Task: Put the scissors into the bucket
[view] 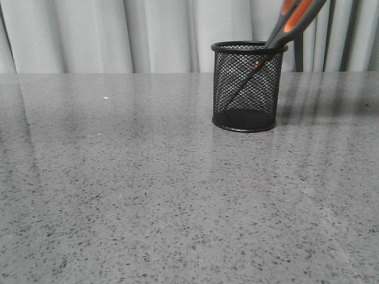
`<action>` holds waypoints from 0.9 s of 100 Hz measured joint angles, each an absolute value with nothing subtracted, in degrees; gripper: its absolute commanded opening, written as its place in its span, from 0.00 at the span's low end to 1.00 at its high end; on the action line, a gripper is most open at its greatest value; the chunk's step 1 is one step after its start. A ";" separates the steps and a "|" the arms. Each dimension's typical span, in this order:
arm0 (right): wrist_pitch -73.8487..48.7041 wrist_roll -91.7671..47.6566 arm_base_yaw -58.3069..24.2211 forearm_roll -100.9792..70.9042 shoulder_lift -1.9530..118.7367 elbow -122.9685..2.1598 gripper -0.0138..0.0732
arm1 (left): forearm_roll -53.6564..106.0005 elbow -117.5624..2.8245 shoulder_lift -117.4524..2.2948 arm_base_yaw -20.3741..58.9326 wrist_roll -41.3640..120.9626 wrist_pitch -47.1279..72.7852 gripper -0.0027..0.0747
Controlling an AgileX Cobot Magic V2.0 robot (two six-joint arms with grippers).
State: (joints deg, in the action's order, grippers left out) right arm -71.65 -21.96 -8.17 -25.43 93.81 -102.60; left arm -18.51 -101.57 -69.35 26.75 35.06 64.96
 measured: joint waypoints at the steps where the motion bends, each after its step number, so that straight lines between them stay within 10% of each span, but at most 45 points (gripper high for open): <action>1: -71.65 -21.81 -7.99 -25.41 93.69 -102.76 0.55 | -18.51 -101.57 -69.35 26.75 35.06 64.93 0.65; 30: -71.82 -18.03 -3.09 -24.10 86.40 -105.89 0.45 | -17.29 -101.57 -69.35 26.75 34.03 66.36 0.59; 52: -71.97 -17.69 -2.97 -25.24 79.30 -105.92 0.07 | -15.35 -101.57 -69.35 26.75 27.63 66.52 0.17; 59: -70.80 -17.69 -2.97 -25.45 77.08 -105.80 0.09 | -13.74 -101.57 -69.35 26.75 26.92 67.27 0.00; 90: -51.04 -18.82 -2.97 -25.95 60.63 -83.98 0.10 | -8.97 -91.11 -64.81 26.75 21.25 59.63 0.01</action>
State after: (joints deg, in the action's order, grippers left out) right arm -51.04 -18.82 -2.97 -25.95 60.63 -83.98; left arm -8.97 -91.11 -64.81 26.75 21.25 59.63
